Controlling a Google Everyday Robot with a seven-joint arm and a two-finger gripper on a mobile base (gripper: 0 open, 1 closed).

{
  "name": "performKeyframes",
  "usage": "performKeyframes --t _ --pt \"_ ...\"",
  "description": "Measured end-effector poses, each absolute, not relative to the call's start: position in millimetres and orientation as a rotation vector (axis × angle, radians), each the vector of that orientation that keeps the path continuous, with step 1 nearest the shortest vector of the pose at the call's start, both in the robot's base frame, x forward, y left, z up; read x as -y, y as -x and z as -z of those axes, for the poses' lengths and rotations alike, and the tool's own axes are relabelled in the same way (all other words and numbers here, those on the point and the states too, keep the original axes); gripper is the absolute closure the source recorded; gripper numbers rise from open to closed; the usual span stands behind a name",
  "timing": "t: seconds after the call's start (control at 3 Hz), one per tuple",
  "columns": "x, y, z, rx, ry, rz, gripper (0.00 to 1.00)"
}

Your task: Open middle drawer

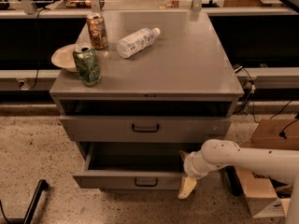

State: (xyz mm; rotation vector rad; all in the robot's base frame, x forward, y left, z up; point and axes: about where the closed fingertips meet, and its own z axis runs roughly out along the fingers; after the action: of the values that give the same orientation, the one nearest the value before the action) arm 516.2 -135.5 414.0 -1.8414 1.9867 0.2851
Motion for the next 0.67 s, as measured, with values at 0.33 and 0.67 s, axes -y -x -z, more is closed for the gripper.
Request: performKeyframes --t 0.33,0.67 --pt "132.0 -498.9 -409.9 -2.002 1.872 -0.327 0.18" --pt "130.9 -475.3 -409.3 -2.025 1.882 -0.378 0.21"
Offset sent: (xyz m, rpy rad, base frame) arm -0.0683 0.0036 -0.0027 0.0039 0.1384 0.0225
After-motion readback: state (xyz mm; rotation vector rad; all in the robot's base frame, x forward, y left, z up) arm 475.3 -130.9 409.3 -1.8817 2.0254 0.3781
